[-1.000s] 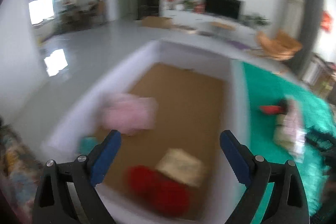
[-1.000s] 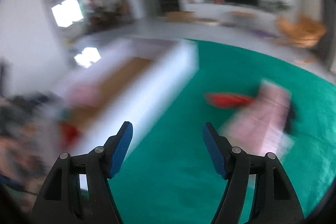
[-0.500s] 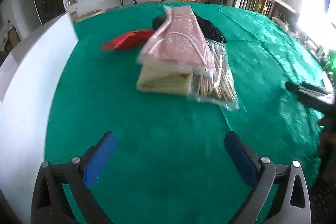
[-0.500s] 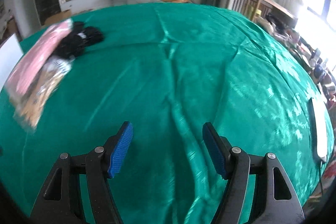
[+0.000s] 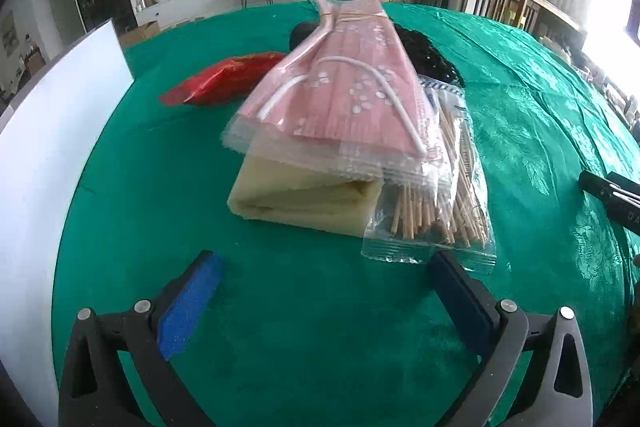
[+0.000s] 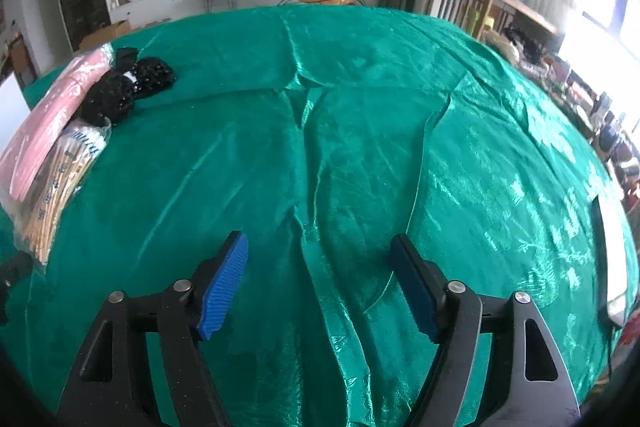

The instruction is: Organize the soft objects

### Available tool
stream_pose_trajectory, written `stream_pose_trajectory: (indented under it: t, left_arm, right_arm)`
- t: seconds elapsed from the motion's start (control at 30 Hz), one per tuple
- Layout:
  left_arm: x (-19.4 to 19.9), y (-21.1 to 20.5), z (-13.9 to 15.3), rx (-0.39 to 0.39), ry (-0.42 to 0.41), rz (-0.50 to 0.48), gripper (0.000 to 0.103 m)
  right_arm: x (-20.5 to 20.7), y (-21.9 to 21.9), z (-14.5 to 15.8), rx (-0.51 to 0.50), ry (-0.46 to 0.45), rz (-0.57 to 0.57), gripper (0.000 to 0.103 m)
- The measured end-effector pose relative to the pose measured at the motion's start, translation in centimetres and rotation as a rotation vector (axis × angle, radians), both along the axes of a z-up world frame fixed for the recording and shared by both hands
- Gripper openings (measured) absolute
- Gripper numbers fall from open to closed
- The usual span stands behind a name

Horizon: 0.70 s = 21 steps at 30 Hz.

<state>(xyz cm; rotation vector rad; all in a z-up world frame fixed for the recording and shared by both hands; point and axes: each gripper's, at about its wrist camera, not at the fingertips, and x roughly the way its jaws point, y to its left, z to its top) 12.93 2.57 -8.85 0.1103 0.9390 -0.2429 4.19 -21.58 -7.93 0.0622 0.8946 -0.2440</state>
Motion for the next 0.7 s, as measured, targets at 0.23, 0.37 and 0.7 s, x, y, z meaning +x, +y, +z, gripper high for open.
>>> stream_pose_trajectory:
  t: [0.23, 0.37, 0.7]
  left_arm:
    - [0.00, 0.28, 0.07, -0.007, 0.002, 0.001, 0.103]
    - [0.01, 0.28, 0.06, -0.006, 0.002, 0.001, 0.103]
    - [0.01, 0.19, 0.05, -0.007, 0.001, 0.001, 0.103]
  right_arm:
    - [0.01, -0.74, -0.15, 0.047, 0.001, -0.013, 0.081]
    - [0.00, -0.72, -0.14, 0.048, 0.001, -0.014, 0.082]
    - [0.02, -0.71, -0.15, 0.048, 0.001, -0.014, 0.082]
